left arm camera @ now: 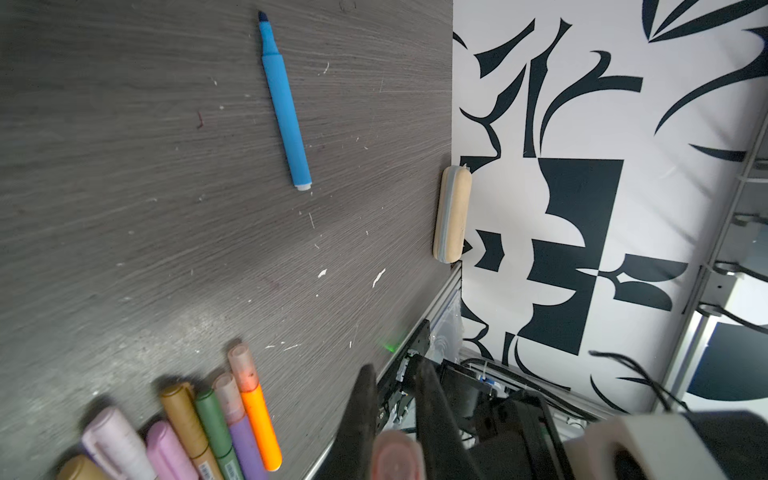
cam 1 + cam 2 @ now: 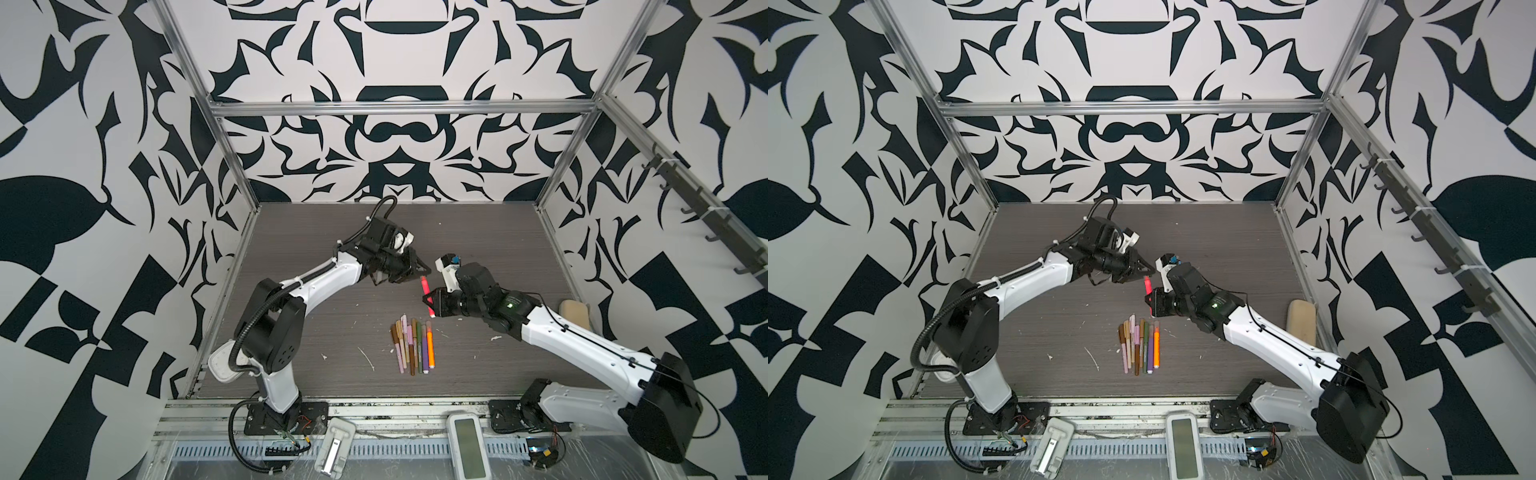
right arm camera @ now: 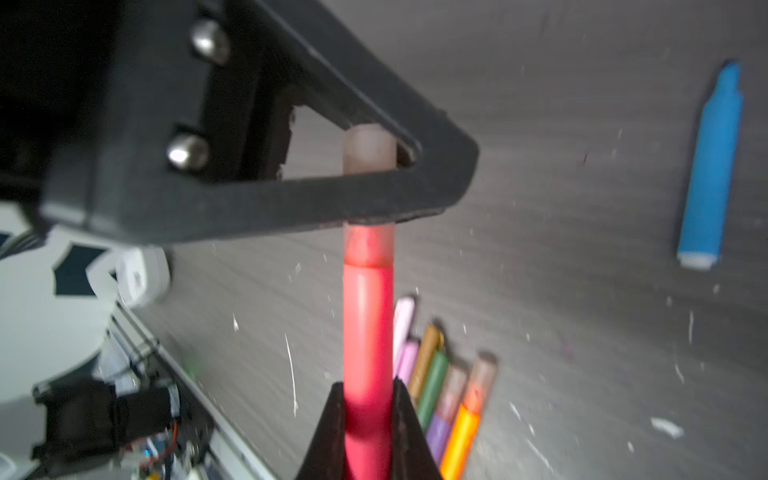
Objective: Open the pen caps
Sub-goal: 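Pull the left gripper away with the pink cap while the right holds the highlighter, then lower the pink cap beside the clear cap and open the left gripper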
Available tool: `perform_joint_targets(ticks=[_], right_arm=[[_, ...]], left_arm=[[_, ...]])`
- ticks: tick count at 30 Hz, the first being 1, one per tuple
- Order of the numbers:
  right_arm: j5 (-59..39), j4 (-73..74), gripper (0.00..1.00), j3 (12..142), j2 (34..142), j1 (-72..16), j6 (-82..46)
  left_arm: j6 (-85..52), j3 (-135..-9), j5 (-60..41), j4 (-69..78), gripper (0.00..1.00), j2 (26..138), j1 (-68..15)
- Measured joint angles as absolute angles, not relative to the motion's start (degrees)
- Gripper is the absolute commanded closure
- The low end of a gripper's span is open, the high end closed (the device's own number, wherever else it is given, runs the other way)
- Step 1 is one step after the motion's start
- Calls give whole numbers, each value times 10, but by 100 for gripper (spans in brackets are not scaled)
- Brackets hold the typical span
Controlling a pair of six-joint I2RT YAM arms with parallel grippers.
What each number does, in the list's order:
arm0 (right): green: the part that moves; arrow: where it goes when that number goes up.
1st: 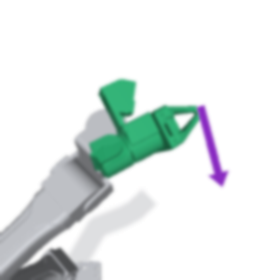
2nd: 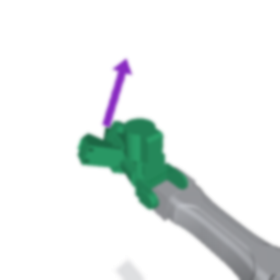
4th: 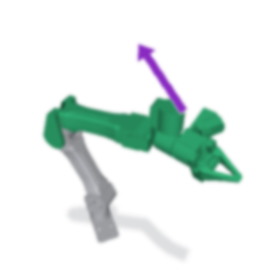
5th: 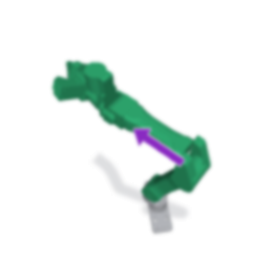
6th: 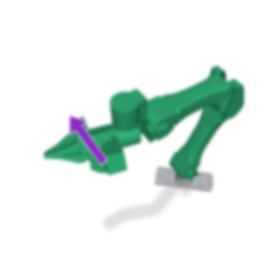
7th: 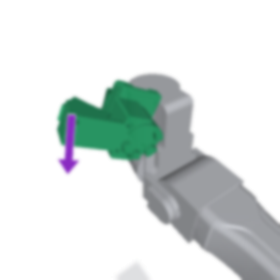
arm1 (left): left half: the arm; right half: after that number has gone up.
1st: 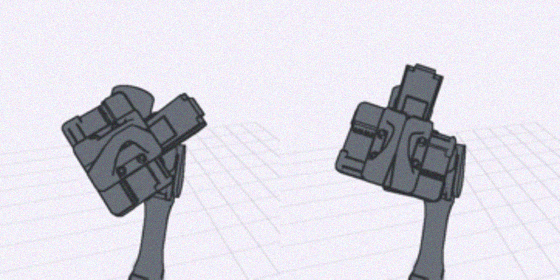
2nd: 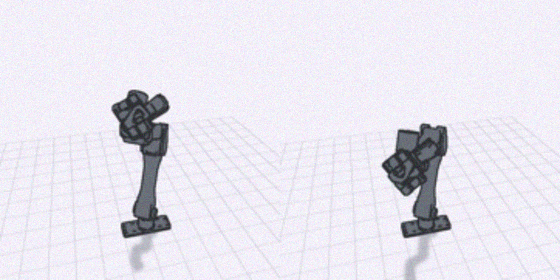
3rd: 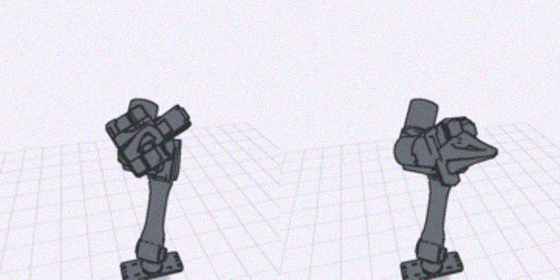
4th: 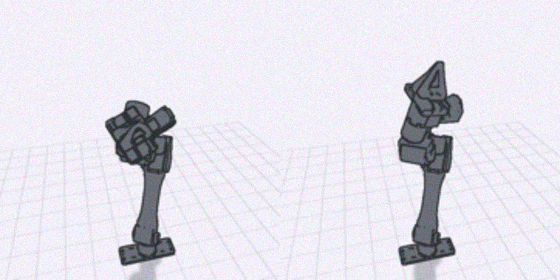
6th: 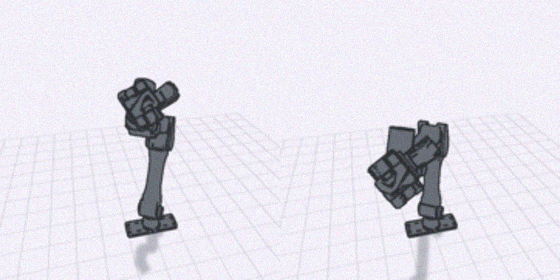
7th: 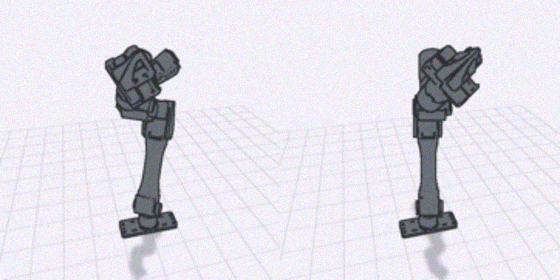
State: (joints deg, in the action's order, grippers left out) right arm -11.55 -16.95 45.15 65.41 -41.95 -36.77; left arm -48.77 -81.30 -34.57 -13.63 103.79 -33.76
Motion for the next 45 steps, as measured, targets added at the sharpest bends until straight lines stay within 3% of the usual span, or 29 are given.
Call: perform_joint_targets(ticks=[6,21,31,45], right_arm=[[-141,-262,100,382,602,-441,-395],[-122,-298,100,414,615,-436,-386],[-117,-307,100,414,615,-435,-386],[-116,-311,100,413,620,-435,-386]], left_arm=[[-448,-907,-265,-153,100,1062,-221],[-282,-872,-97,-339,100,1094,-225],[-224,-875,-79,-383,100,1184,-221],[-210,-894,-100,-393,97,1205,-221]])
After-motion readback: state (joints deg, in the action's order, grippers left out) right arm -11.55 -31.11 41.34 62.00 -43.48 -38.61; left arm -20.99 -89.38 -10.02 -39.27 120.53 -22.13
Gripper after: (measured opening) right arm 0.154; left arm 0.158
